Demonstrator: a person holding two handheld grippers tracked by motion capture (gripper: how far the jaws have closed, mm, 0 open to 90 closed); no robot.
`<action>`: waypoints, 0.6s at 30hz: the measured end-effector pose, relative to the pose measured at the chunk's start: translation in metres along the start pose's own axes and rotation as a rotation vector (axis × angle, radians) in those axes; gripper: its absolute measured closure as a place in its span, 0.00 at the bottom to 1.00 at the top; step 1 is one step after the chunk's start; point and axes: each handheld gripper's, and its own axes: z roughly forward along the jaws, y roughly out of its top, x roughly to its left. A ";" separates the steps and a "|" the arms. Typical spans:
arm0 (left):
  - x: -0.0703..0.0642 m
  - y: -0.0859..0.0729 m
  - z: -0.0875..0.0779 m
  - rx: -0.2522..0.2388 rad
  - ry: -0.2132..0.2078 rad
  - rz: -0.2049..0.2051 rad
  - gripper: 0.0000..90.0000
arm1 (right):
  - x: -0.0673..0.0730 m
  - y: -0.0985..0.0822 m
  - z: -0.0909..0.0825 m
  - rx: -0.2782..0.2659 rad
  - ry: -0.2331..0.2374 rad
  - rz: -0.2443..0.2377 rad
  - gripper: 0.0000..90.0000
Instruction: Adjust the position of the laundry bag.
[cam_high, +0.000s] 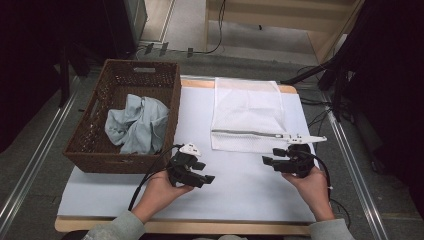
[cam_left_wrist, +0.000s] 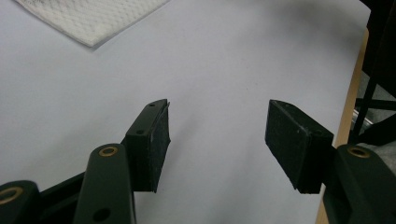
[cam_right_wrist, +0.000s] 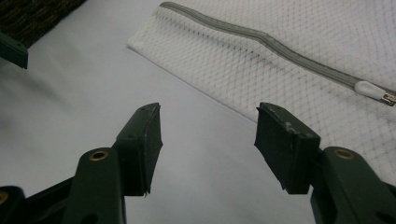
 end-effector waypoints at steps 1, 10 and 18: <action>0.001 0.000 0.000 -0.002 -0.003 0.000 0.45 | 0.000 0.000 0.000 0.000 0.000 0.000 0.46; 0.004 0.001 -0.002 -0.014 -0.017 -0.045 0.44 | -0.005 -0.001 -0.002 0.003 -0.008 0.011 0.46; 0.002 0.002 -0.001 -0.004 -0.002 -0.021 0.45 | -0.004 0.000 -0.003 0.000 -0.006 0.002 0.46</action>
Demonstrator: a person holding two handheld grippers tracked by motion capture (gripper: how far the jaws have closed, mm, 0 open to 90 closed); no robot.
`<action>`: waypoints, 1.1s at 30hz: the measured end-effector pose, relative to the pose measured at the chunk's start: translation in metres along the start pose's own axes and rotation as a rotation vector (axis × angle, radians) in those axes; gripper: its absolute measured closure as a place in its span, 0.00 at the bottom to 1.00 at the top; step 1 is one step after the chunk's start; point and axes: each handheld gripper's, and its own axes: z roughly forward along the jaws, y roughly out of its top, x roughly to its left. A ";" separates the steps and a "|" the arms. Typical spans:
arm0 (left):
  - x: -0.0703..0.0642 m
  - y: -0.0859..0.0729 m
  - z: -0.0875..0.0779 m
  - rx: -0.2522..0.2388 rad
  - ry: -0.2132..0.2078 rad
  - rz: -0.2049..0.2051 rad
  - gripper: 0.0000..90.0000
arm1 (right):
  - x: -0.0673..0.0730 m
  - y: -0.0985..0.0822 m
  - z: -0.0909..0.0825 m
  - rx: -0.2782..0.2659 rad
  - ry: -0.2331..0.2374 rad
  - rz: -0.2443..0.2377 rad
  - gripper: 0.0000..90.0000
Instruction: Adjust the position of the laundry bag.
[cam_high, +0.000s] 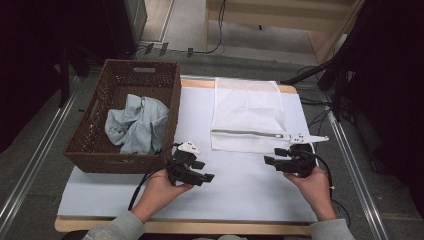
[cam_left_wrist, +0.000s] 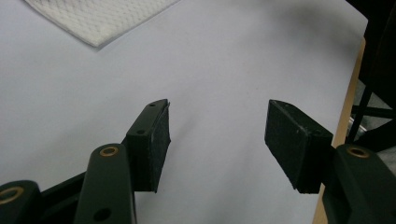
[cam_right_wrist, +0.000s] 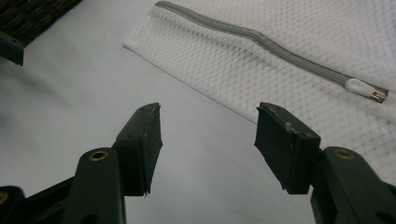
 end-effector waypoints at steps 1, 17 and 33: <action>-0.001 0.001 0.000 0.002 0.006 -0.001 0.45 | -0.002 0.001 -0.002 -0.007 -0.002 -0.008 0.47; -0.003 0.016 0.011 0.020 0.002 -0.020 0.47 | -0.022 0.004 -0.017 -0.039 -0.037 0.021 0.48; 0.007 0.049 0.029 0.034 0.084 -0.012 0.47 | -0.053 0.007 -0.016 -0.048 -0.085 0.061 0.51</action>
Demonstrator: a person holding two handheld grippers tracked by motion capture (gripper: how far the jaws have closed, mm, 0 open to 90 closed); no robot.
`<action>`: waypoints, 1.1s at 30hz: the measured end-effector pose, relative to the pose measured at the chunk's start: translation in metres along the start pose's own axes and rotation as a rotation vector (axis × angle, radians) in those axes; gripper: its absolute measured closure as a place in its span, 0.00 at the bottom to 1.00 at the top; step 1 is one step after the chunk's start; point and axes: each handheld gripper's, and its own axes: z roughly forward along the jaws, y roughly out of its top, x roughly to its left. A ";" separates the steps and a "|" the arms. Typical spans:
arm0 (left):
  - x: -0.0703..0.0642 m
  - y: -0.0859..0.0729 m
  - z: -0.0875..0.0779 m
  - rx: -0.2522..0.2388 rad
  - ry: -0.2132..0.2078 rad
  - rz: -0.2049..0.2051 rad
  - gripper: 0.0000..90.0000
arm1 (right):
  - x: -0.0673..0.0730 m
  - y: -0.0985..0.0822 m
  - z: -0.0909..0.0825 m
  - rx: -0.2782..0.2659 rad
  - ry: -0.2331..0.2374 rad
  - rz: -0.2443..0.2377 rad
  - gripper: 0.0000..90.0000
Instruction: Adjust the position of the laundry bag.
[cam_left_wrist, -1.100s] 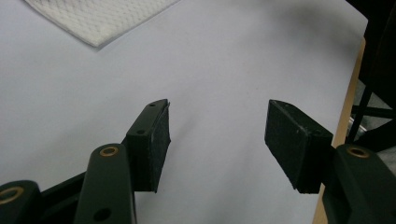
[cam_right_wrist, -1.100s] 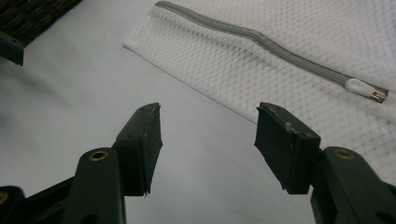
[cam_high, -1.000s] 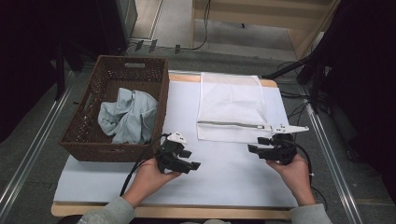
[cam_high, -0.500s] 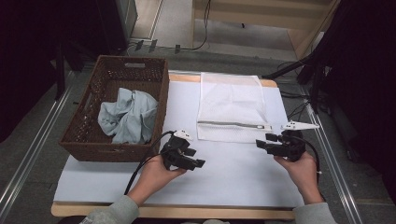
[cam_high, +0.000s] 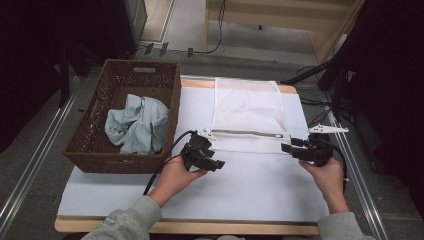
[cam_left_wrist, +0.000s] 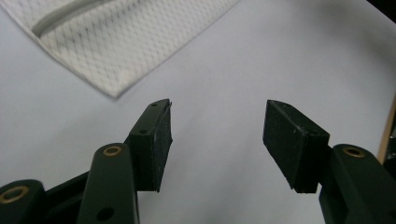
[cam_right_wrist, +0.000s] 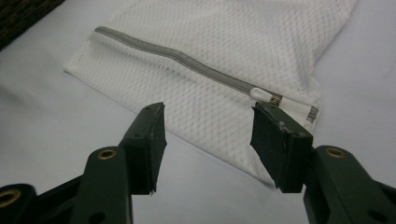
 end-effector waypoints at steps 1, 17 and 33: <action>0.002 0.002 0.002 0.006 0.007 0.001 0.47 | -0.001 0.000 0.002 0.005 -0.005 0.000 0.51; 0.037 0.015 0.025 0.001 0.093 -0.064 0.50 | -0.039 0.005 0.027 0.050 -0.079 0.058 0.54; 0.046 0.012 0.047 0.000 0.116 -0.086 0.48 | -0.062 0.019 0.061 0.090 -0.121 0.076 0.54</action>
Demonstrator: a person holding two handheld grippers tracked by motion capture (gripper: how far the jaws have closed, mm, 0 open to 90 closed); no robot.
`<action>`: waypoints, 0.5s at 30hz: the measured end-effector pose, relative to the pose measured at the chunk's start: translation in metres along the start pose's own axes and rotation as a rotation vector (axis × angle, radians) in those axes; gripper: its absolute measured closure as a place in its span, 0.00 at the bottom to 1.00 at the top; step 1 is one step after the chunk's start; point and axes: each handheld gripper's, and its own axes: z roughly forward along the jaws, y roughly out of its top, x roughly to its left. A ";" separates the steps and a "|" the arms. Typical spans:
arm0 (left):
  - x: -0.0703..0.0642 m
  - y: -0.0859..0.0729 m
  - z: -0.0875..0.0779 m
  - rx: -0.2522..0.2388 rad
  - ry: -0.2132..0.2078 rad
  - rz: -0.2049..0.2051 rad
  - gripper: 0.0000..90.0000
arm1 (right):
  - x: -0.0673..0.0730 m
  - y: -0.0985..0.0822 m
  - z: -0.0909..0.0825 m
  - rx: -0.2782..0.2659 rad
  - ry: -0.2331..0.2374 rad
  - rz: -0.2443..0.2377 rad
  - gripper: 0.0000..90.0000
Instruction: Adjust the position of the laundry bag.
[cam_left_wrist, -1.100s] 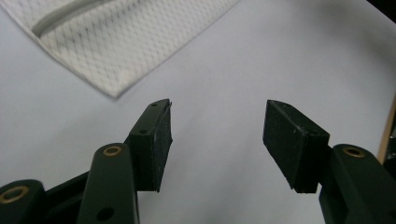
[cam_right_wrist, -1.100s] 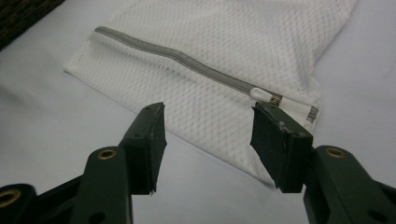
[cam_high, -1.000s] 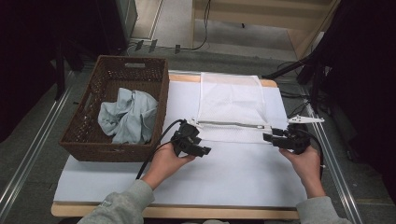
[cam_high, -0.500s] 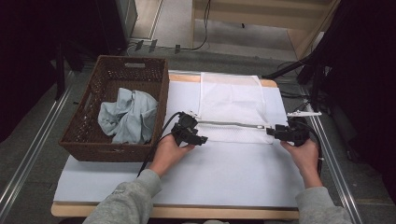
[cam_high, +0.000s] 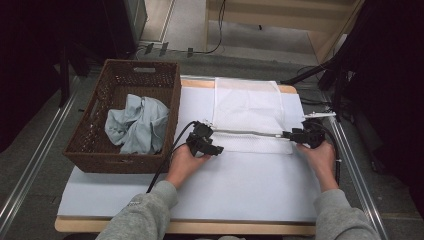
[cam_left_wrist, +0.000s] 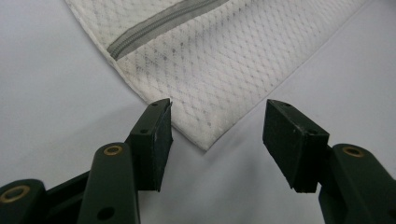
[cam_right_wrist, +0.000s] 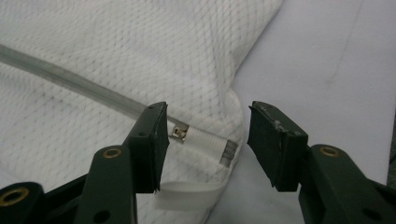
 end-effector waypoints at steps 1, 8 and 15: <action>0.000 0.000 0.000 -0.003 0.004 0.002 0.49 | -0.002 0.001 0.002 -0.004 0.000 0.010 0.54; -0.003 0.001 0.003 -0.010 0.023 -0.006 0.54 | -0.013 0.005 0.016 0.018 -0.016 0.049 0.56; -0.004 0.001 0.003 -0.008 0.051 -0.001 0.65 | -0.006 0.008 0.022 0.020 -0.007 0.037 0.66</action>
